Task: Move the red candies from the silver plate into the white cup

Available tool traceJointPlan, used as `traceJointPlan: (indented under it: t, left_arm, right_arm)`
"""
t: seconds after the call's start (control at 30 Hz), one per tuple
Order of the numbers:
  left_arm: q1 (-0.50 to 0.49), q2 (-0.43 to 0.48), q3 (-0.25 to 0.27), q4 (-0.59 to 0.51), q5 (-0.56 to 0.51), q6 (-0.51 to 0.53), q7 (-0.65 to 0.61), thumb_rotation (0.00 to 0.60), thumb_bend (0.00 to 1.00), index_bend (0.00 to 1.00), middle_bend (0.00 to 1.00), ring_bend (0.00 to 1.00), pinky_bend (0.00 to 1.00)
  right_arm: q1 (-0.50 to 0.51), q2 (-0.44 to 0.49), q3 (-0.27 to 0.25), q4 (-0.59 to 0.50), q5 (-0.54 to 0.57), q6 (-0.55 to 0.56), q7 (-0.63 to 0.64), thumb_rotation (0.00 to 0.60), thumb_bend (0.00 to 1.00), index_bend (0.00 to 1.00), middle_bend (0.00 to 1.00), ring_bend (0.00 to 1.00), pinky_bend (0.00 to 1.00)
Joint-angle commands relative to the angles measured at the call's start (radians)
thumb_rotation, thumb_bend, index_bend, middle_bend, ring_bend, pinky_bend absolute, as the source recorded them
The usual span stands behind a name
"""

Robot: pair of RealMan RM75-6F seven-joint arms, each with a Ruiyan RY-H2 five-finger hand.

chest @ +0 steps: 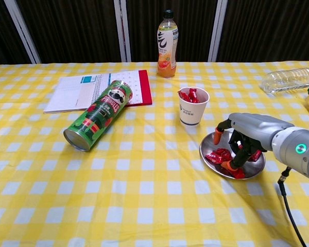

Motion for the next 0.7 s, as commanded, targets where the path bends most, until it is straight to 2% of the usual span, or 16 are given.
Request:
traceJointPlan:
  t: [0.03, 0.23, 0.43, 0.7]
  left_arm:
    - [0.000, 0.001, 0.000, -0.001, -0.001, -0.001, 0.000, 0.600, 0.03, 0.00, 0.00, 0.00, 0.00]
    - [0.000, 0.002, 0.001, 0.000, 0.000, -0.002, -0.003, 0.600, 0.03, 0.00, 0.00, 0.00, 0.00]
    - [0.000, 0.002, 0.002, 0.002, 0.001, -0.002, -0.006, 0.600, 0.03, 0.00, 0.00, 0.00, 0.00]
    - [0.000, 0.002, 0.001, 0.000, 0.000, -0.002, -0.005, 0.600, 0.03, 0.00, 0.00, 0.00, 0.00]
  right_arm:
    - [0.000, -0.001, 0.003, 0.007, 0.007, -0.005, 0.001, 0.600, 0.33, 0.37, 0.78, 0.81, 0.85]
    - [-0.001, -0.003, 0.006, 0.026, 0.023, -0.015, 0.003, 0.600, 0.36, 0.46, 0.79, 0.81, 0.85]
    - [-0.004, -0.003, 0.005, 0.031, 0.018, -0.020, 0.011, 0.600, 0.44, 0.58, 0.79, 0.81, 0.85]
    - [-0.005, -0.009, 0.006, 0.038, 0.008, -0.025, 0.020, 0.600, 0.54, 0.60, 0.80, 0.82, 0.85]
